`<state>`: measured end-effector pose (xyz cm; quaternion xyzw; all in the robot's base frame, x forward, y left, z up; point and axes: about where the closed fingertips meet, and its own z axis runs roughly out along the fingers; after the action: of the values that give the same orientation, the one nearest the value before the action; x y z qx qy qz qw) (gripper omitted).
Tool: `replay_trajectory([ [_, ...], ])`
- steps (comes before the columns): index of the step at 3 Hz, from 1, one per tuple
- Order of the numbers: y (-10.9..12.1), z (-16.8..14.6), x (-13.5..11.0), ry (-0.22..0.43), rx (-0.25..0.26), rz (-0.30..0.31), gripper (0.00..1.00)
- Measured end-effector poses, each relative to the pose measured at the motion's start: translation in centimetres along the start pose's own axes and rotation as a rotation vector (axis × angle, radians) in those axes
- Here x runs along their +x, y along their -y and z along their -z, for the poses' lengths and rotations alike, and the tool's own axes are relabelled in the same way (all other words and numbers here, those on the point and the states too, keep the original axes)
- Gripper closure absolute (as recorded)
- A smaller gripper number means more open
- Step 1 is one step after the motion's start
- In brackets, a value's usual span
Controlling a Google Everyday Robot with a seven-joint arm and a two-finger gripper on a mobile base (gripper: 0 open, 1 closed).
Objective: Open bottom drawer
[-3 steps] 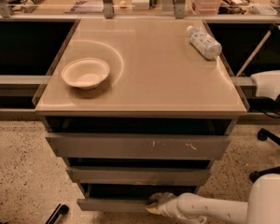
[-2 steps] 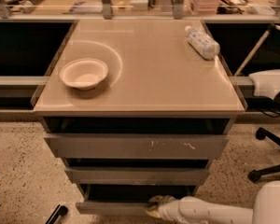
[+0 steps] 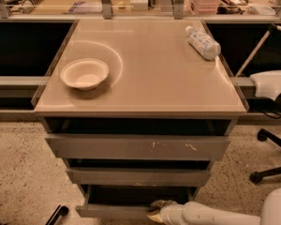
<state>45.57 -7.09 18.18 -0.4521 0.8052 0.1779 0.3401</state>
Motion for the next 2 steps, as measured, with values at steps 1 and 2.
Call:
replay_trajectory([
  [1, 0.01, 0.41, -0.43, 0.0, 0.0, 0.0, 1.0],
  [2, -0.83, 0.78, 0.55, 0.007, -0.009, -0.006, 1.0],
])
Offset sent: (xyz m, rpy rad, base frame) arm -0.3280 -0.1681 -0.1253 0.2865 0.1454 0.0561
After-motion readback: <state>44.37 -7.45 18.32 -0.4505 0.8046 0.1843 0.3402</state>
